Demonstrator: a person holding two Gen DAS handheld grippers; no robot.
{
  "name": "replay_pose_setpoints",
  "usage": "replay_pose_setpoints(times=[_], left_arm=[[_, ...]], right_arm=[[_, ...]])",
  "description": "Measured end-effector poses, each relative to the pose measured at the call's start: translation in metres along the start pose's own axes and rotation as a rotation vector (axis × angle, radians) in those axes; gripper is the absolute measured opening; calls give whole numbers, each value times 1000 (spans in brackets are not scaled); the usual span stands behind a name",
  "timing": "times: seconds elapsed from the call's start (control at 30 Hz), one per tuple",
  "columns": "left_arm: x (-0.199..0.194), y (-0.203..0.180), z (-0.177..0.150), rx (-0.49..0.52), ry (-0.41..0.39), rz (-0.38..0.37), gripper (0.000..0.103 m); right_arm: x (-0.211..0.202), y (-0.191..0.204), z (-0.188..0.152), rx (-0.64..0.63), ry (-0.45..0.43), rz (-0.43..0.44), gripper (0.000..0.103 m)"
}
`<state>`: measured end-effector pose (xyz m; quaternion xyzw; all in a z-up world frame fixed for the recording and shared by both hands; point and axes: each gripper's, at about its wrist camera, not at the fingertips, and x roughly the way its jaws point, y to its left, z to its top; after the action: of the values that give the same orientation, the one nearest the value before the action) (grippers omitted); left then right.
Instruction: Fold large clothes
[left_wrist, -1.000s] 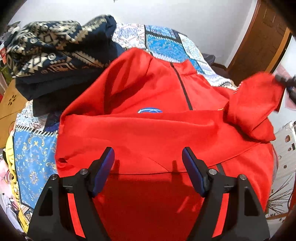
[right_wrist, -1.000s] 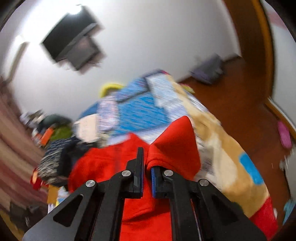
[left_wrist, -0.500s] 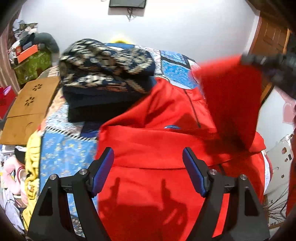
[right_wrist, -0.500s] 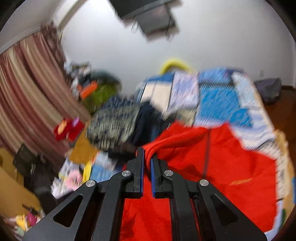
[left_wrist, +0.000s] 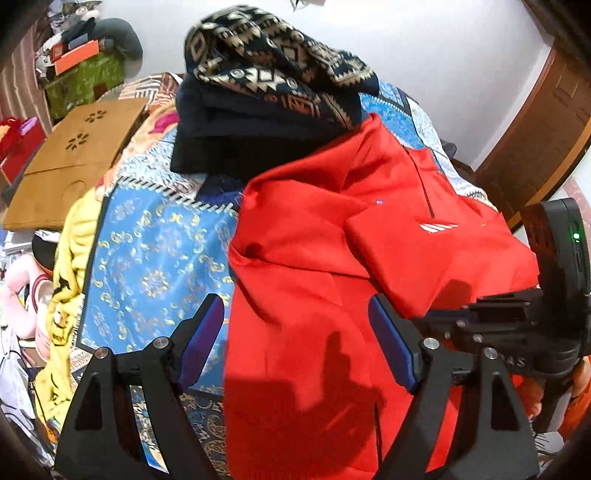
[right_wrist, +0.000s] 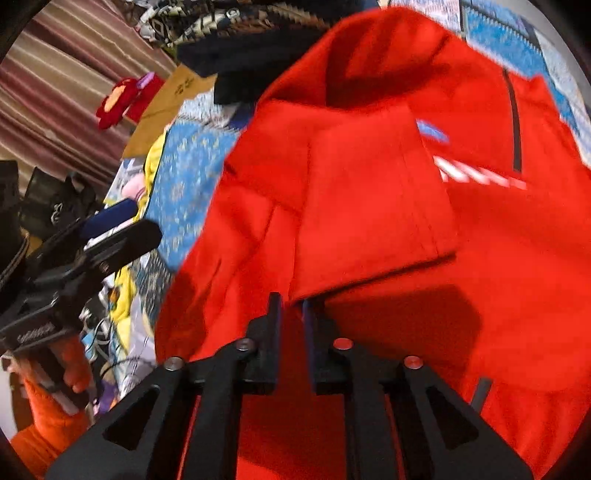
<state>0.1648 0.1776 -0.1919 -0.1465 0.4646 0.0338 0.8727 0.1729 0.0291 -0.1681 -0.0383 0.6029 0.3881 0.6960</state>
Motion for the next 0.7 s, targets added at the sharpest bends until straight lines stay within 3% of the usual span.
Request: replay_pose_setpoints(times=[0.17,0.43,0.63,0.7], left_arm=[[9,-29,3,75,14,3,80],[35,-97,10,250,33,26,80],[72,-139,10,371,59,90,80],[87,-148,8,407,79,107,73]], right_arm=[[-39,-15,-11,-16,-97,-52,42],[-114,-83,-28,72,-304,-245,44],[-150,-141,-48,204,-373,-394,44],[-162,-155,-56,240,-387,-412,44]])
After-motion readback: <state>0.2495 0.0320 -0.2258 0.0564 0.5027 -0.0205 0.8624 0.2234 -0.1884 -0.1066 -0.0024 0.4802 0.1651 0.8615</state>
